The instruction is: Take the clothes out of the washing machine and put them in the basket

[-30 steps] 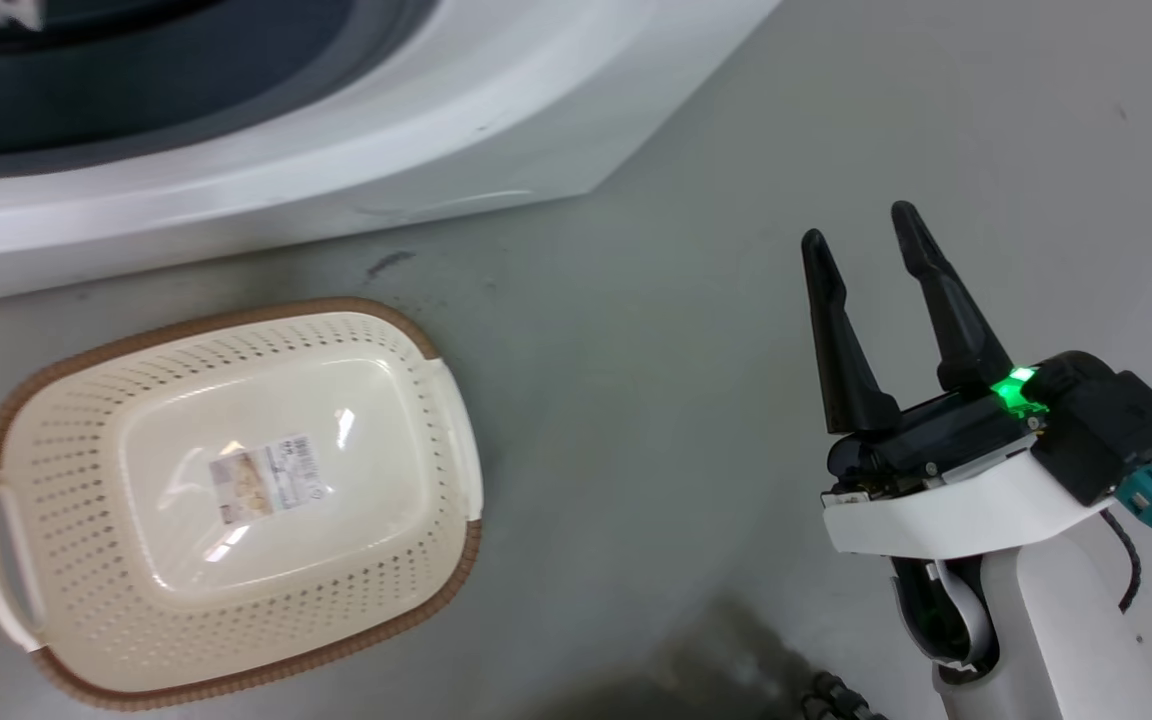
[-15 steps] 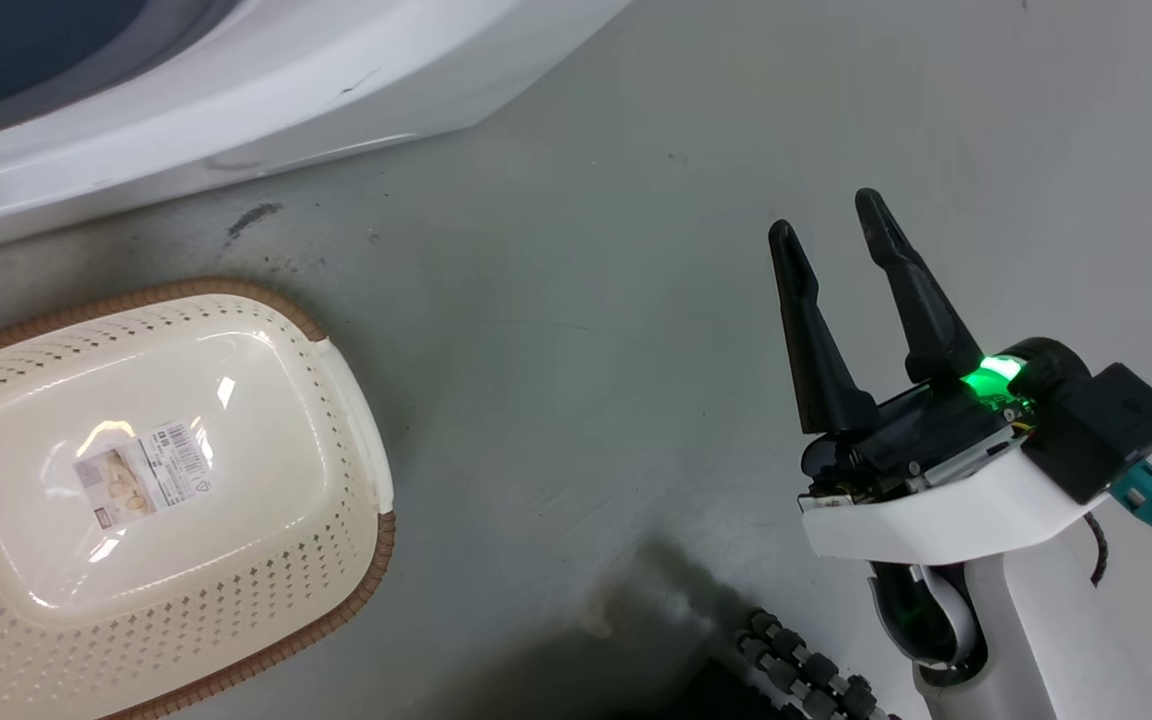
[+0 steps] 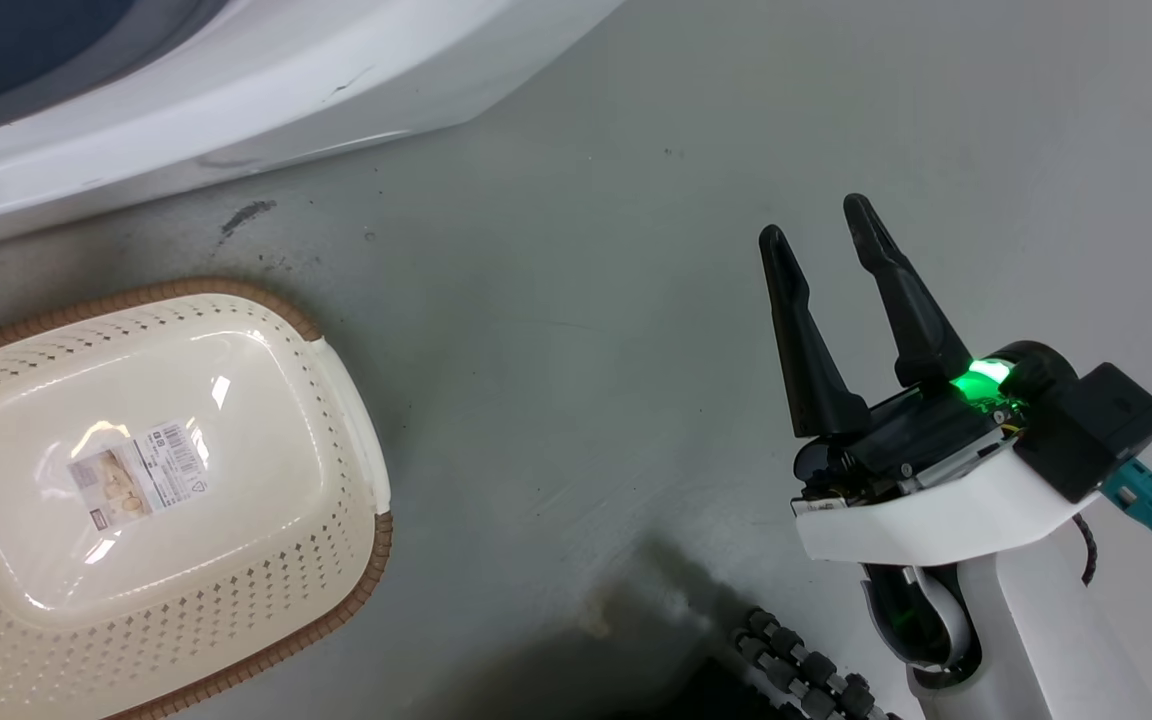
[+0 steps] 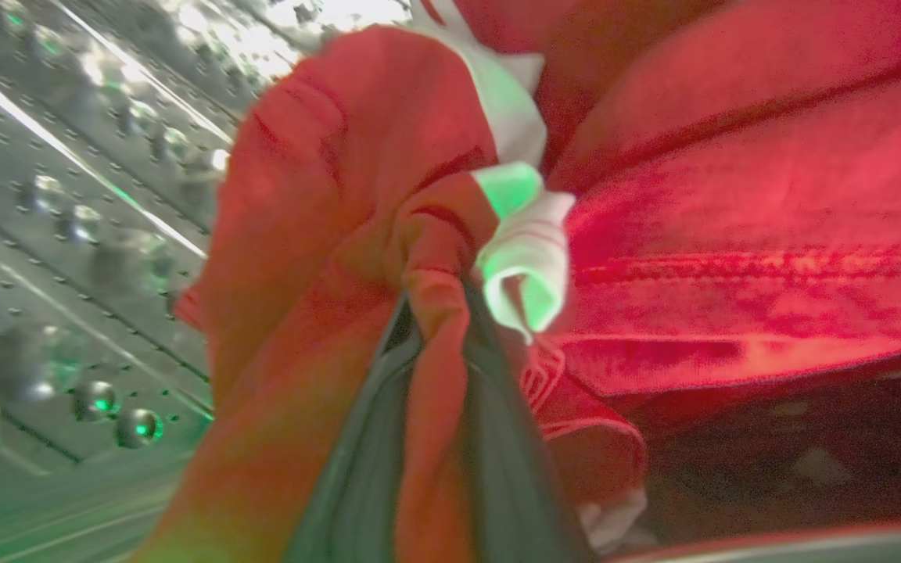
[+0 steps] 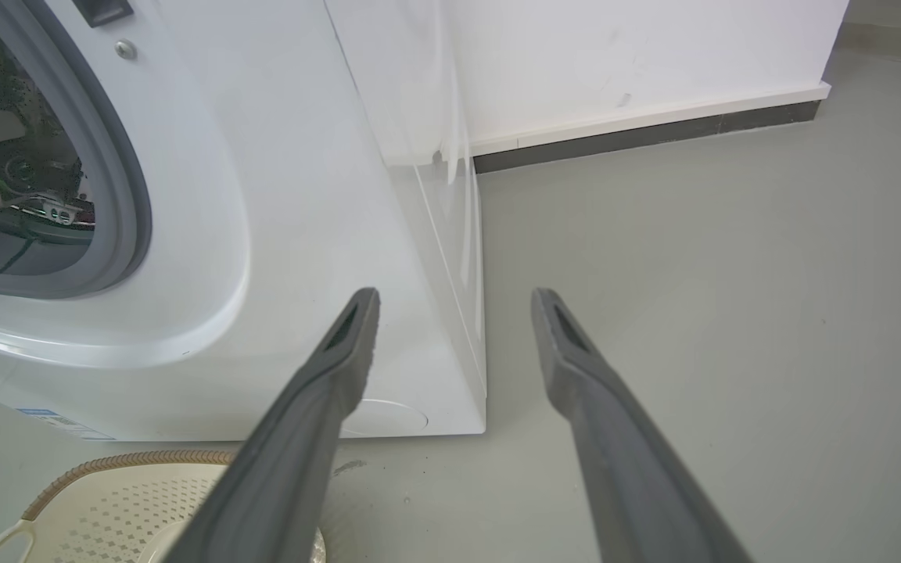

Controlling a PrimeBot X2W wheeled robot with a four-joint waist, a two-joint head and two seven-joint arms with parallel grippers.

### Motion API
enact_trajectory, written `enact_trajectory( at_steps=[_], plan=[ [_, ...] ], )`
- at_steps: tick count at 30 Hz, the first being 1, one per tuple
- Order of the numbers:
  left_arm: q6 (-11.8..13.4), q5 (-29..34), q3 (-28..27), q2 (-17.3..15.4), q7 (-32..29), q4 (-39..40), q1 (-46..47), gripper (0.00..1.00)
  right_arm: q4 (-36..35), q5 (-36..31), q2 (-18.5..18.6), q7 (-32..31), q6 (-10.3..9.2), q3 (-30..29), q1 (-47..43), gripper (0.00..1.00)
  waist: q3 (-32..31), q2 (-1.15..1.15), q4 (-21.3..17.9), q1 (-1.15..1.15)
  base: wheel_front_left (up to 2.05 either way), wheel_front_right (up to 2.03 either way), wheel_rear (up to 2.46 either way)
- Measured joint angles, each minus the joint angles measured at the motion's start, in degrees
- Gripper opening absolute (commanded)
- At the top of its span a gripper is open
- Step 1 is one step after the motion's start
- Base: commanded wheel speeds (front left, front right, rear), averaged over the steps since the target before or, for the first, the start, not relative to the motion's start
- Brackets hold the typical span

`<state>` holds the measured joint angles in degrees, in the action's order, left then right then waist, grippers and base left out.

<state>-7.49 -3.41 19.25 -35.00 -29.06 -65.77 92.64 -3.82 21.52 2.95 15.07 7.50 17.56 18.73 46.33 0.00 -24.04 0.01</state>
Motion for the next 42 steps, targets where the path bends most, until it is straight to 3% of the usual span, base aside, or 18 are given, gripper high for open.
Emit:
enact_trajectory(
  at_steps=[4,10,16,20,33,42],
  plan=[
    [1.0,-0.5,-0.1,-0.2,5.0,3.6,-2.0,0.00,0.7,0.0,0.0,0.0,0.00,-0.1,0.0,1.00,-0.9,0.00,0.1,0.00,0.00,0.00,0.00],
    [4.3,-2.4,-1.2,0.8,20.8,8.7,-9.2,0.00,2.3,-0.6,0.0,0.0,0.00,-0.8,0.2,1.00,-4.2,0.00,0.9,0.00,0.00,0.00,0.00],
    [7.1,-5.9,-3.2,4.2,33.7,8.6,-18.8,0.00,5.1,-2.8,-0.1,0.0,0.00,-1.6,-0.5,1.00,-10.1,0.00,2.2,-0.01,0.00,0.00,0.00],
    [7.5,-8.2,-4.3,6.9,39.5,7.1,-24.8,0.00,7.3,-4.2,-0.1,0.0,0.00,-2.0,-2.4,1.00,-15.0,0.00,3.3,-0.01,0.00,0.00,0.00],
    [6.9,-13.2,-6.6,13.5,44.0,7.8,-37.8,0.00,11.4,-6.5,-0.1,-1.6,0.00,-4.5,-8.7,1.00,-30.9,0.00,7.9,-0.02,0.00,0.00,0.00],
    [6.4,-14.8,-9.6,16.4,44.1,24.0,-48.2,0.00,10.7,-6.6,-0.1,-3.4,0.00,-6.8,-12.7,1.00,-38.1,0.00,12.0,-0.03,0.00,0.00,0.00]
  ],
)
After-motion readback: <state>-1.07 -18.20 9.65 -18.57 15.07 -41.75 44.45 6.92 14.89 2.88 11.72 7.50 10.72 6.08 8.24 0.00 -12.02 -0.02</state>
